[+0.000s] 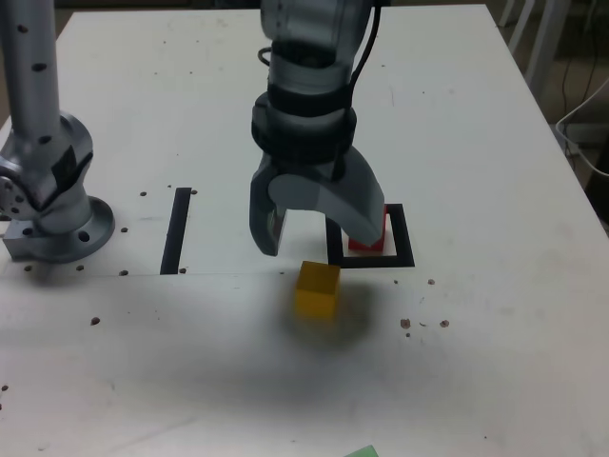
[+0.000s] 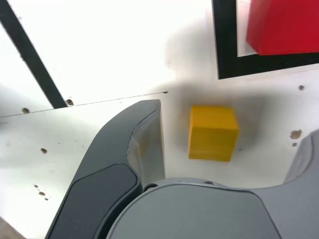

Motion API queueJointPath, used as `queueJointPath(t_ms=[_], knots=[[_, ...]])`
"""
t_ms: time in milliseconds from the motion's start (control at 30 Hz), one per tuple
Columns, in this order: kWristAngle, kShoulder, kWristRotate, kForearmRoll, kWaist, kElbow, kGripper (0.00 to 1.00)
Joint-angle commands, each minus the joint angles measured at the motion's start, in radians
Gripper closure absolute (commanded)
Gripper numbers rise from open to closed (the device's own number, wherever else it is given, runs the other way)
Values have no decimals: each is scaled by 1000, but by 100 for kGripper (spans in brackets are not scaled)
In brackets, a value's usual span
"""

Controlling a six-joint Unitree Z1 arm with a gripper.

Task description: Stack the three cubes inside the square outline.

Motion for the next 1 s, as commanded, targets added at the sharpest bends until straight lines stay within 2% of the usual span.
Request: queueJointPath(t_ms=[0,233,700,867,967], knots=[[-6,-5,-20,0,-32,8,1],[-23,14,-48,-19,-79,22,2],[-39,110,-40,-76,-98,16,5],[-45,137,-37,-90,-98,9,13],[-47,148,-37,-95,-98,2,26]])
